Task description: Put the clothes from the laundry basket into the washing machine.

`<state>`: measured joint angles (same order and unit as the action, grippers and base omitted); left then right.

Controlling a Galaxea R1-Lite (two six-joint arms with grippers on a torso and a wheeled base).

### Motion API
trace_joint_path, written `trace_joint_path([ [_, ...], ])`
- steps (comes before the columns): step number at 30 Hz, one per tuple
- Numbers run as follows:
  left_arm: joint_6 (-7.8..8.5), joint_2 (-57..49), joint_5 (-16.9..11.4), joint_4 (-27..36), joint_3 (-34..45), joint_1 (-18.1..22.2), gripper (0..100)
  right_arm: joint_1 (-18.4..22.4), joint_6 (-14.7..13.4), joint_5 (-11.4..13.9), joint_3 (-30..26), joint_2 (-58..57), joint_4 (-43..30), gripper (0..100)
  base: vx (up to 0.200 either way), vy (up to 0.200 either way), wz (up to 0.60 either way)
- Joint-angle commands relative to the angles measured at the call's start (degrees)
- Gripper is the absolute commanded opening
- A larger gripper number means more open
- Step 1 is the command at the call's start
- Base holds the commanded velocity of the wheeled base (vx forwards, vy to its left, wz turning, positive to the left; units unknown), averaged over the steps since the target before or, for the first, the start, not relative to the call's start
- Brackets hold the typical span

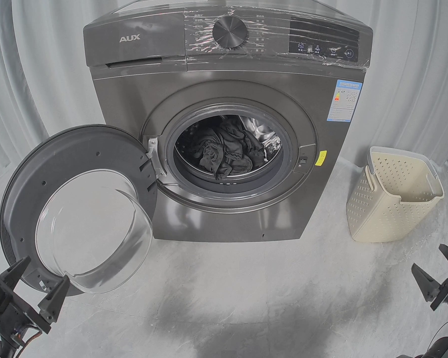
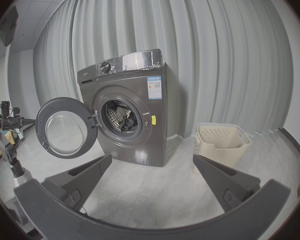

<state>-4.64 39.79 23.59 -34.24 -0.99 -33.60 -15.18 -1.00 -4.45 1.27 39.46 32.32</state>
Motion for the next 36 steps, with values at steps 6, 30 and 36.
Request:
trace_joint_path([
  [6,-3.00,-35.5,-17.8,20.3,1.0,18.9,100,9.9,1.3,2.2,1.5,-35.1,-25.3,100,0.000,0.000,0.00],
  [30,4.91,-39.8,-16.9,30.3,1.0,33.9,100,15.1,1.1,2.9,-1.3,-39.5,-31.6,100,0.000,0.000,0.00],
  [36,2.89,-39.7,-17.2,31.9,0.8,33.7,100,15.1,1.0,2.8,-1.3,-39.5,-32.1,100,0.000,0.000,0.00],
])
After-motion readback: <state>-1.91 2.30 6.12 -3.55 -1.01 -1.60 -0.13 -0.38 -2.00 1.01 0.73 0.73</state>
